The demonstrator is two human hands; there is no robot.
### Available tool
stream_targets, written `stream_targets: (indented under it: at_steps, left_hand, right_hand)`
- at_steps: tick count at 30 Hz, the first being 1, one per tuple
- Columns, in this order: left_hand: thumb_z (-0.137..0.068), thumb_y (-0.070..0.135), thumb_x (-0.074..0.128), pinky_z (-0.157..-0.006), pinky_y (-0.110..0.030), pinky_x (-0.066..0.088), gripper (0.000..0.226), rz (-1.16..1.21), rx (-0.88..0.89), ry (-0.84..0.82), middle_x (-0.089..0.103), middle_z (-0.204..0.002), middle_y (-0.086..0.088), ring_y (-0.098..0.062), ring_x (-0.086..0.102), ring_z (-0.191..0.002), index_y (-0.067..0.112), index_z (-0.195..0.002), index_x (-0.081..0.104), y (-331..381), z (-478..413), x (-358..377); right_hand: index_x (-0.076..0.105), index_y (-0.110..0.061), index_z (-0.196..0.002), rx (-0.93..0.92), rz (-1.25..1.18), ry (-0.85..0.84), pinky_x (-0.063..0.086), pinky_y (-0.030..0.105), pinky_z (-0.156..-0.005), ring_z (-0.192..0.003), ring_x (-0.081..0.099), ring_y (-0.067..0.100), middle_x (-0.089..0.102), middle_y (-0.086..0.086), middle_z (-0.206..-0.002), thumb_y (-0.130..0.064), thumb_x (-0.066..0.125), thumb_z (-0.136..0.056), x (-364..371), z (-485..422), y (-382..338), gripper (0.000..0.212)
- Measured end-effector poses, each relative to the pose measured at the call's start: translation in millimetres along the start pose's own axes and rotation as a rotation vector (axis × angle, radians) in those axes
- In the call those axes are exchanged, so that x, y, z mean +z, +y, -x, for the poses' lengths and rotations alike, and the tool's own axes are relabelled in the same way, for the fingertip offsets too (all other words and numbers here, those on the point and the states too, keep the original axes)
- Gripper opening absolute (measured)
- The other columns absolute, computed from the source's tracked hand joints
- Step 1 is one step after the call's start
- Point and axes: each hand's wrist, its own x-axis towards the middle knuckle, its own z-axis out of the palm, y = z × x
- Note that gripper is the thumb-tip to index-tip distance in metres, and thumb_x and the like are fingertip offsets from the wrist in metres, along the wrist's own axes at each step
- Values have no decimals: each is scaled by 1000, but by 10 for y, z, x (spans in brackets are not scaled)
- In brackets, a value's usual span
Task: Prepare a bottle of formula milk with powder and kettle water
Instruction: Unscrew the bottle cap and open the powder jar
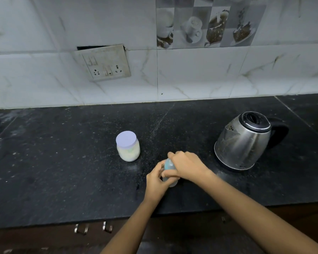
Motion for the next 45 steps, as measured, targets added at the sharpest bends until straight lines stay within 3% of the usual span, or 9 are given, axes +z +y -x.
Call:
stream_targets:
  at_steps: [2,5,8,12,21,32,37,42,45]
  left_hand:
    - [-68,9,85,-81,-15,50,54,3,-19,-7,71,-96,15,-1,66,-95,37,-106,60,-17,-22,-9]
    - [-70,13,85,-84,-17,50,46,-13,-5,-17,71,-98,10,-2,66,-96,33,-103,60,-36,-30,-12]
    - [-74,16,82,-86,-13,47,44,-25,13,-53,68,-107,9,0,63,-102,25,-110,59,-42,-35,-27]
    - [-75,14,81,-89,-11,44,50,9,-2,-75,65,-114,11,-1,60,-109,23,-118,59,-40,-23,-34]
    - [-73,13,83,-89,-10,43,53,15,-9,-88,65,-116,11,2,59,-110,26,-119,58,-44,-29,-36]
    - [-70,11,84,-92,-9,41,63,-23,-11,-114,64,-119,15,2,58,-112,40,-117,54,-96,-23,-54]
    - [-69,7,84,-92,-9,41,65,-20,-32,-87,63,-119,16,4,58,-112,37,-118,54,-173,-14,-35]
    - [-66,8,87,-86,-13,47,64,-24,-50,-81,69,-110,10,1,63,-103,27,-120,58,-184,-24,-29]
    - [-65,11,86,-80,-12,48,59,-66,-31,-86,70,-102,12,2,64,-96,31,-115,61,-148,-42,-46]
  right_hand:
    - [49,-11,-98,-99,44,-97,40,33,-60,-83,61,32,54,8,-89,-43,61,-82,-105,-47,-3,38]
    - [52,-15,-116,-334,138,-168,45,36,-69,-93,57,30,53,10,-106,-26,64,-82,-273,-70,82,37]
    - [51,-23,-116,-520,-74,-35,47,39,-85,-100,51,21,49,1,-114,-11,60,-83,-407,-19,272,36]
    - [40,-37,-127,-305,-568,119,42,26,-94,-114,47,7,44,-9,-126,-21,65,-80,-402,176,638,56]
    - [45,-33,-115,141,-900,354,51,36,-92,-102,59,0,58,-13,-112,-13,79,-73,856,605,854,58]
    - [38,-26,-132,271,-825,359,44,38,-101,-114,48,6,45,-5,-123,-18,85,-68,1182,642,824,79]
    - [45,-15,-130,207,-701,709,39,25,-96,-115,43,8,40,-8,-123,-42,85,-65,869,629,498,81]
    - [31,-13,-138,218,-725,300,42,28,-96,-115,38,9,32,0,-128,-53,84,-58,625,219,39,104]
    - [44,-15,-112,302,-713,291,47,31,-83,-102,47,14,39,-1,-110,-49,84,-58,637,49,-52,76]
